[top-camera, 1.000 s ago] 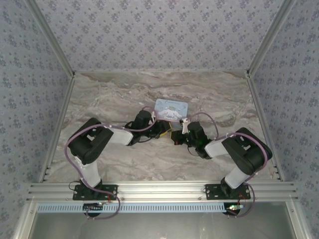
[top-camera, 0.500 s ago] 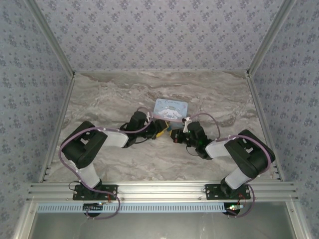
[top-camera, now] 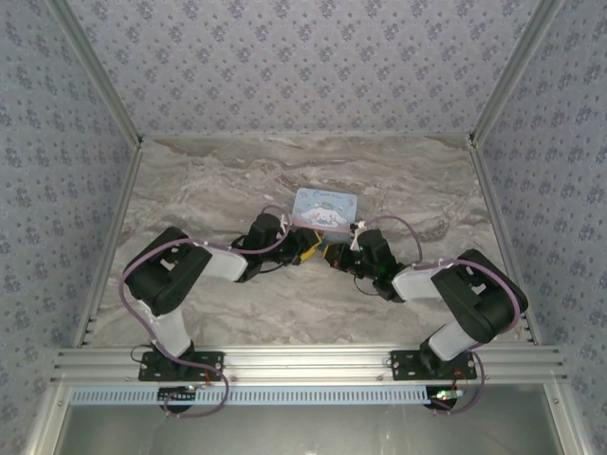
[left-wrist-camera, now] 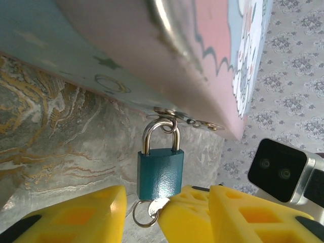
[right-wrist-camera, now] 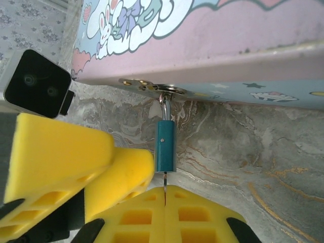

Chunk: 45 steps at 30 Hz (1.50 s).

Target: Unlock the padlock with the key

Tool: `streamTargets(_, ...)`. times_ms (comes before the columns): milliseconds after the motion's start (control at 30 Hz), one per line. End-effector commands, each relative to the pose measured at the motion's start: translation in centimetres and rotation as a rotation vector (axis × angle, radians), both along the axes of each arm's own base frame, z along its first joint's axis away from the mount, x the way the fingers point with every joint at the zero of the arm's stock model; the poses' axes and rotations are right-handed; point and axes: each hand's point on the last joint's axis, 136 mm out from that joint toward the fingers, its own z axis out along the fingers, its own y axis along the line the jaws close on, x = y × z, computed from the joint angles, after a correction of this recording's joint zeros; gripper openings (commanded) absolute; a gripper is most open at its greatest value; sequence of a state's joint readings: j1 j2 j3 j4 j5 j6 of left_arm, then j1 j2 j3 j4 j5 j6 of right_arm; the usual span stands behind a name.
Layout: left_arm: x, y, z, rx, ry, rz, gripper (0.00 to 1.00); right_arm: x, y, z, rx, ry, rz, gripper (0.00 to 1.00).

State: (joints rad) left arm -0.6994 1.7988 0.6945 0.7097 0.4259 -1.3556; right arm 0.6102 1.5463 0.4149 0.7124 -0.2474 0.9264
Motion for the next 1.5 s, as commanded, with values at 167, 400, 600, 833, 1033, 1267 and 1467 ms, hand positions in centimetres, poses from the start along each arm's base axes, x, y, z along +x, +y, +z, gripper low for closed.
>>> streamTargets(167,0.3,-1.3,-0.3,-0.057,0.018,0.011,0.41,0.6,0.3,1.1,0.038,0.009,-0.015,0.00)
streamTargets(400,0.4,-1.9,-0.7,-0.085,0.035,0.026,0.38,0.7,0.4,1.2,0.051,0.014,-0.021,0.00)
streamTargets(600,0.6,-2.2,-0.9,-0.103,0.052,0.044,0.37,0.6,0.4,0.9,0.060,0.035,-0.032,0.00)
streamTargets(833,1.1,-2.4,-0.8,-0.135,0.069,0.083,0.33,0.7,0.4,1.0,0.076,0.042,-0.038,0.00)
streamTargets(1033,1.3,-2.3,-0.6,-0.139,0.066,0.099,0.18,0.7,0.3,1.2,0.082,0.039,-0.044,0.00)
streamTargets(1267,1.3,-2.2,-0.4,-0.123,0.055,0.097,0.00,0.3,-1.0,0.8,0.035,0.033,-0.054,0.21)
streamTargets(1467,1.3,-2.4,0.8,-0.120,0.036,0.082,0.00,-0.5,-2.8,1.9,-0.102,-0.051,-0.022,0.46)
